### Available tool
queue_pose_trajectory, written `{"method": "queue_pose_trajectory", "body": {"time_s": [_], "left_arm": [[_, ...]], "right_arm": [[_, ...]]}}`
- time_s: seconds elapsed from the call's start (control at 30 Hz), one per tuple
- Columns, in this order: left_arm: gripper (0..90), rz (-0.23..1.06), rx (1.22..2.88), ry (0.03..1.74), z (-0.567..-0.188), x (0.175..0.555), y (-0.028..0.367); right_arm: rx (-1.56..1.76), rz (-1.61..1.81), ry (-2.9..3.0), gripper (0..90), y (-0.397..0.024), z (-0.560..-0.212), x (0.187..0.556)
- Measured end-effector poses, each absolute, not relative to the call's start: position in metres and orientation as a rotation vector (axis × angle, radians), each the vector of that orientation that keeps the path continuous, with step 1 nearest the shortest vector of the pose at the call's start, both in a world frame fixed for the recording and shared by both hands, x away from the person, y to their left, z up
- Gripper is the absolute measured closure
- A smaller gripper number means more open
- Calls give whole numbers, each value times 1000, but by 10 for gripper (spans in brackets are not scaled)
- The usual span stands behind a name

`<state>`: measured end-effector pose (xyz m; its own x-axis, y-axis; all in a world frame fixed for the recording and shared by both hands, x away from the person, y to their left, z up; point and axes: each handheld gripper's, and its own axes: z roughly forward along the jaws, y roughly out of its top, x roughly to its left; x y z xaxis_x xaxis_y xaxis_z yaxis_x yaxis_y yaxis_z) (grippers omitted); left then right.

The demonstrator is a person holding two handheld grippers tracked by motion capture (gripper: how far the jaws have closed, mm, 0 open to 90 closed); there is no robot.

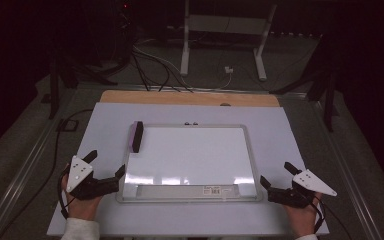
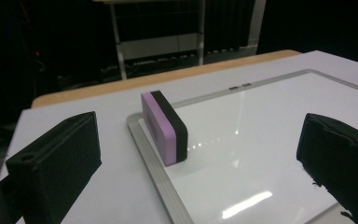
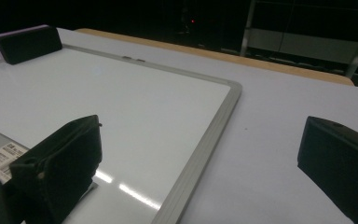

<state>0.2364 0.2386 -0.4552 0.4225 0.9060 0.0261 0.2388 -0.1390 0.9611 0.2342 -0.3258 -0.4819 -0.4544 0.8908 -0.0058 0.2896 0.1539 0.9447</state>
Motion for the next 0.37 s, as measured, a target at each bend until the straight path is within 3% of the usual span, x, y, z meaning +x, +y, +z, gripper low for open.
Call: {"method": "queue_pose_trajectory", "body": {"time_s": [0.37], "left_arm": [[7, 803, 1645, 1028, -459, 235, 240]], "right_arm": [[1130, 1307, 1832, 0, -328, -482, 235]]}}
